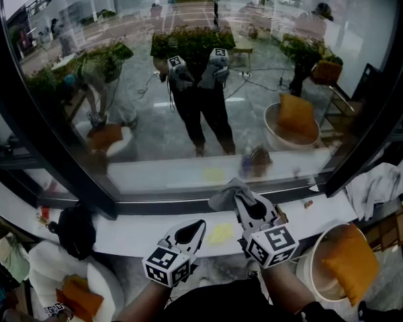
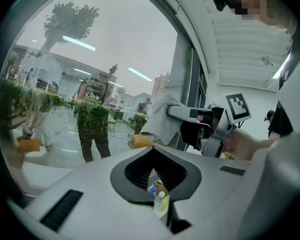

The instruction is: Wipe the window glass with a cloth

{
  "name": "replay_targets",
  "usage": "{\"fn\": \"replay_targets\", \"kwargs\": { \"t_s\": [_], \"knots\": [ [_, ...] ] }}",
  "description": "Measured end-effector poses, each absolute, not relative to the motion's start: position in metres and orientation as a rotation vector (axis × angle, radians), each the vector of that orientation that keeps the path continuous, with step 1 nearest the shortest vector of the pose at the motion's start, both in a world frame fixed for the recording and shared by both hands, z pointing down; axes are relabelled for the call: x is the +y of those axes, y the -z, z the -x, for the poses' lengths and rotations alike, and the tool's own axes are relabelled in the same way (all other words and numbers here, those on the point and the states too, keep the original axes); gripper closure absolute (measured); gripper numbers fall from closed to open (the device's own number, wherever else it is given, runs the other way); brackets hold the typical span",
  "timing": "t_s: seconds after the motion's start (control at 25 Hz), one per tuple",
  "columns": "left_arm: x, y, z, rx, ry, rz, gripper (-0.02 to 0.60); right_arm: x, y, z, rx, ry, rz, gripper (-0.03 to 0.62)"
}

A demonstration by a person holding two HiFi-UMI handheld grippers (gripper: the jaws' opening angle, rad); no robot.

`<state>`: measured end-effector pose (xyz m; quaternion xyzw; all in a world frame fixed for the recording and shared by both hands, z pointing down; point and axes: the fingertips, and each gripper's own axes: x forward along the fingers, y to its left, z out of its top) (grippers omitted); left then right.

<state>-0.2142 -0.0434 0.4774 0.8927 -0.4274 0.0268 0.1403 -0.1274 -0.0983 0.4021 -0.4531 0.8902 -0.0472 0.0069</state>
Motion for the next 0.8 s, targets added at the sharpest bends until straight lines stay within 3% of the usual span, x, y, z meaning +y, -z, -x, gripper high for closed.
{"fn": "replay_targets", "kwargs": {
  "t_s": [0.8],
  "knots": [
    [-0.019, -0.480, 0.209, -1.211, -0.065, -2.604, 0.574, -0.083, -0.387, 0.126, 2.763, 0.039, 1.465, 0.553]
  ]
}}
